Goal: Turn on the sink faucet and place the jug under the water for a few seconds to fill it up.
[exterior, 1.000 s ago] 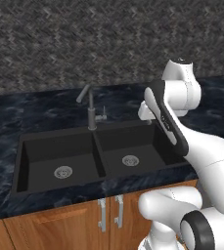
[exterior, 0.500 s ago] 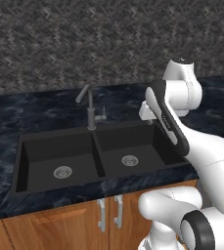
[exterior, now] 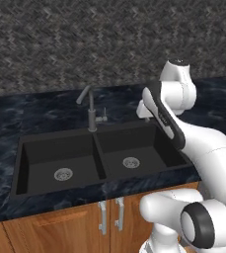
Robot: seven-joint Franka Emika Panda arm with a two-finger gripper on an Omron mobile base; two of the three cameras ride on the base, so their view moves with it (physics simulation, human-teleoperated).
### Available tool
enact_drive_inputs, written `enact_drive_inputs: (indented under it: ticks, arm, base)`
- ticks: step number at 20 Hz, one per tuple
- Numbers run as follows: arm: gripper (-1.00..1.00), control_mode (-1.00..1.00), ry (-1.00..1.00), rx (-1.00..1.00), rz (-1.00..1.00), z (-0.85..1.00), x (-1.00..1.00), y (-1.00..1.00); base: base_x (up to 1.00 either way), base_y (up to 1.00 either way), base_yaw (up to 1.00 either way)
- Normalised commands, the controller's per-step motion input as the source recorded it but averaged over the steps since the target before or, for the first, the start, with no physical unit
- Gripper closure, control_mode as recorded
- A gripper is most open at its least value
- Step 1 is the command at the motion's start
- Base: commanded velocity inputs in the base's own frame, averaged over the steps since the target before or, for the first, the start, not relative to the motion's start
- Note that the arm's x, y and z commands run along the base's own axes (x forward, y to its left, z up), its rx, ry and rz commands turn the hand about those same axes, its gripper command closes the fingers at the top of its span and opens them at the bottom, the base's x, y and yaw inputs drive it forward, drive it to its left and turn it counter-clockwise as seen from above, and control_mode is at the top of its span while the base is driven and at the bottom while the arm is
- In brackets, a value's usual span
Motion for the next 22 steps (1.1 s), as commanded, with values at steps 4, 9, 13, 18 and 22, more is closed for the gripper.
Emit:
enact_drive_inputs:
  ticks: [4, 9, 13, 18, 22]
  arm:
    - [-1.0, -1.0, -0.02, 0.07, 0.0, -0.19, 0.62, 0.14]
    - [-1.0, -1.0, 0.0, 0.19, 0.06, -0.19, 0.34, 0.03]
    - [-1.0, -1.0, 0.0, 0.09, 0.06, -0.16, 0.31, 0.11]
    - [-1.0, -1.0, 0.0, 0.02, 0.02, -0.27, 0.42, 0.34]
    - [-1.0, -1.0, 0.0, 0.06, 0.01, -0.27, 0.53, 0.32]
  base:
    - [0.0, 0.0, 0.0]
    - [0.0, 0.0, 0.0]
    - [0.0, 0.0, 0.0]
    - [0.0, 0.0, 0.0]
    - [0.0, 0.0, 0.0]
